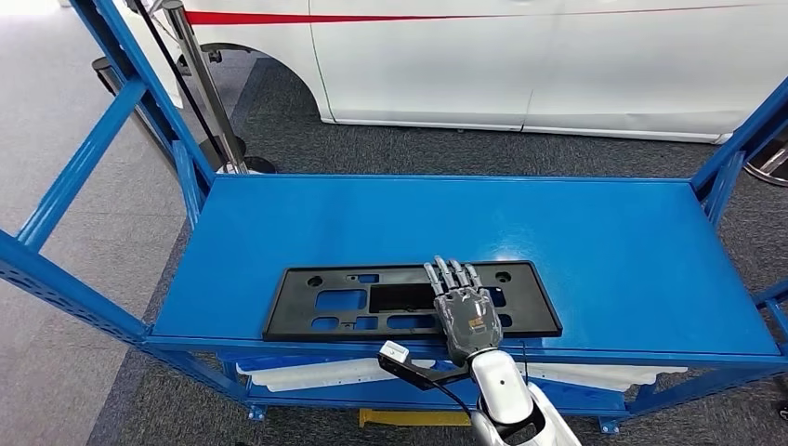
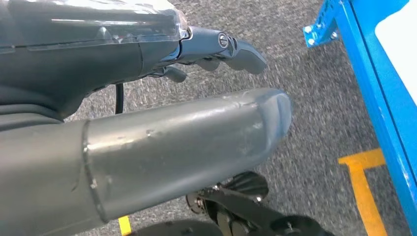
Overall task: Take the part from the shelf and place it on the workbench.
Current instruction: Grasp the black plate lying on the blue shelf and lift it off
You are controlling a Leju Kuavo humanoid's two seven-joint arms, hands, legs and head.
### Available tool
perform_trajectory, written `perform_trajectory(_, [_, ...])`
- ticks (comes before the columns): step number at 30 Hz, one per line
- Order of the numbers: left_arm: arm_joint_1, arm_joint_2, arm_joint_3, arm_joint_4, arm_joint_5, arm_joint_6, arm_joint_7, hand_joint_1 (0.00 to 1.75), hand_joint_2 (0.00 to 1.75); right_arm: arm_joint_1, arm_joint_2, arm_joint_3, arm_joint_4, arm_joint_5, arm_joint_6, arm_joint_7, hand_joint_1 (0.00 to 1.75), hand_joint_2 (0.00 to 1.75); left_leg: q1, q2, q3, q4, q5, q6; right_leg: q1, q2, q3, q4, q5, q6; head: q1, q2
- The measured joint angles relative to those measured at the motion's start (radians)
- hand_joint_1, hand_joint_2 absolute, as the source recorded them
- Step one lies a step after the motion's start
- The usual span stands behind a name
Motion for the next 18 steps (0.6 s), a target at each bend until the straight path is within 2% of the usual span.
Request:
perform_trajectory(2, [-0.001,0.003,0.000,0.000,-0.001,0.000,0.000,0.00,0.00,-0.005,-0.001,0.000,0.009,-0.002,0.009,-0.004,1.75,1.75,-0.001,0.000,0.063,-0.132,0.068,0.008,0.001,0.002,0.004,0.003,-0.004,0.002,0.000,0.000])
perform_trajectory(4, [-0.003,0.005,0.000,0.000,-0.003,0.000,0.000,0.00,0.00,-0.008,-0.003,0.000,0.016,-0.002,0.012,-0.006,1.75,1.75,-0.004,0.000,0.114,-0.238,0.100,0.018,0.005,0.003,0.004,0.007,-0.007,0.009,0.000,0.000])
perform_trajectory(7, [-0.003,0.006,0.000,0.000,-0.004,0.000,0.000,0.00,0.00,-0.013,-0.006,-0.001,0.024,-0.003,0.012,-0.007,1.75,1.75,-0.006,-0.001,0.123,-0.262,0.104,0.031,0.008,0.004,0.003,0.004,-0.006,0.026,0.000,0.000])
perform_trajectory(9, [-0.003,0.005,0.000,0.000,-0.004,-0.001,0.000,0.00,0.00,-0.016,-0.008,-0.001,0.027,-0.003,0.012,-0.007,1.75,1.75,0.000,0.001,0.129,-0.272,0.111,0.042,0.008,0.005,-0.004,0.025,-0.025,0.035,0.000,0.000])
perform_trajectory(10, [-0.003,0.004,0.000,0.000,-0.004,-0.002,0.000,0.00,0.00,-0.017,-0.009,-0.001,0.029,-0.003,0.012,-0.008,1.75,1.75,0.004,0.002,0.131,-0.277,0.114,0.047,0.007,0.005,-0.021,0.065,-0.050,0.040,0.001,0.000])
perform_trajectory(12, [-0.004,0.005,0.000,0.000,-0.003,-0.002,-0.001,0.00,0.00,-0.019,-0.011,0.000,0.031,-0.004,0.013,-0.012,1.75,1.75,0.004,0.004,0.131,-0.278,0.115,0.052,0.000,0.005,-0.082,0.192,-0.113,0.048,0.001,0.000])
perform_trajectory(13, [-0.003,0.005,0.000,0.000,-0.003,-0.002,-0.001,0.00,0.00,-0.018,-0.012,0.000,0.033,-0.006,0.014,-0.014,1.75,1.75,0.004,0.004,0.130,-0.277,0.114,0.052,-0.003,0.005,-0.111,0.248,-0.132,0.052,0.001,0.000])
perform_trajectory(14, [-0.003,0.005,0.000,0.000,-0.002,-0.003,-0.002,0.00,0.00,-0.018,-0.013,0.001,0.035,-0.009,0.015,-0.015,1.75,1.75,0.004,0.004,0.130,-0.277,0.114,0.052,-0.007,0.004,-0.126,0.276,-0.132,0.055,0.001,0.000])
perform_trajectory(15, [-0.003,0.006,0.000,0.000,-0.002,-0.003,-0.002,0.00,0.00,-0.017,-0.014,0.001,0.036,-0.012,0.014,-0.016,1.75,1.75,0.005,0.003,0.131,-0.276,0.113,0.051,-0.010,0.004,-0.122,0.265,-0.113,0.057,0.001,0.000])
perform_trajectory(16, [-0.003,0.006,0.000,0.000,-0.002,-0.003,-0.003,0.00,0.00,-0.018,-0.015,0.002,0.037,-0.015,0.014,-0.017,1.75,1.75,0.005,0.002,0.132,-0.275,0.112,0.050,-0.013,0.003,-0.099,0.215,-0.079,0.058,0.001,0.000])
perform_trajectory(18, [-0.003,0.006,0.000,0.000,-0.001,-0.003,-0.004,0.00,0.00,-0.019,-0.016,0.002,0.037,-0.019,0.012,-0.021,1.75,1.75,0.004,-0.001,0.133,-0.269,0.108,0.042,-0.015,0.001,-0.035,0.080,-0.019,0.055,0.001,0.000])
